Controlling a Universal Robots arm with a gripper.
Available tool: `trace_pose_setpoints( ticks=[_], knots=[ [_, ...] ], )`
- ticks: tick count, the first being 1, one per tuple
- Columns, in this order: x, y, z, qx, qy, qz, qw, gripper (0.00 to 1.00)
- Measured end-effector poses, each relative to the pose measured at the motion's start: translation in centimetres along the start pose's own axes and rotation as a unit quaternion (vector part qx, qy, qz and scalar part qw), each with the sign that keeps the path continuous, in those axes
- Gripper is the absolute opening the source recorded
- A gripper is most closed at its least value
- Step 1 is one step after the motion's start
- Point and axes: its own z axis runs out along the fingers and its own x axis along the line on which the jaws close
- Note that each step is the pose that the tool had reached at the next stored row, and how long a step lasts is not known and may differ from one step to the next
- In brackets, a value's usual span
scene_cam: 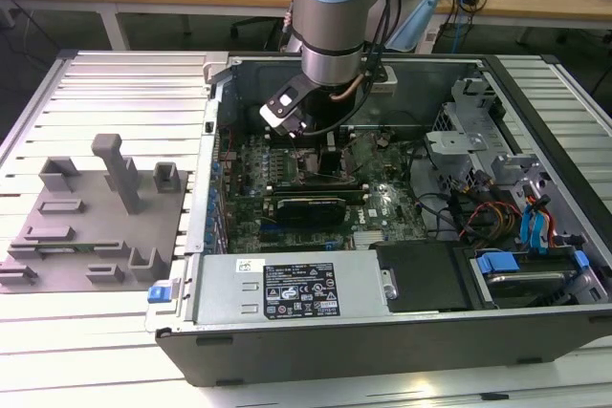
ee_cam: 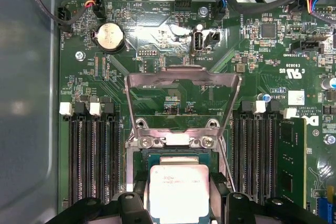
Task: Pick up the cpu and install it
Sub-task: 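Place the cpu into insertion slot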
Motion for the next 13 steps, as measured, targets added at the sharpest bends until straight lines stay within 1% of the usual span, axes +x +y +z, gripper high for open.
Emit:
trace_pose_setpoints(
  ticks=[6,7,11,13],
  knots=[
    [0.00,0.02,0.00,0.0000,0.0000,0.000,1.0000,0.56],
    [0.00,0.02,0.00,0.0000,0.0000,0.000,1.0000,0.62],
    [0.04,0.03,0.00,0.0000,0.0001,0.000,1.0000,0.62],
    [0.14,0.03,-0.01,0.0000,0.0010,0.000,1.0000,0.62]
  ],
)
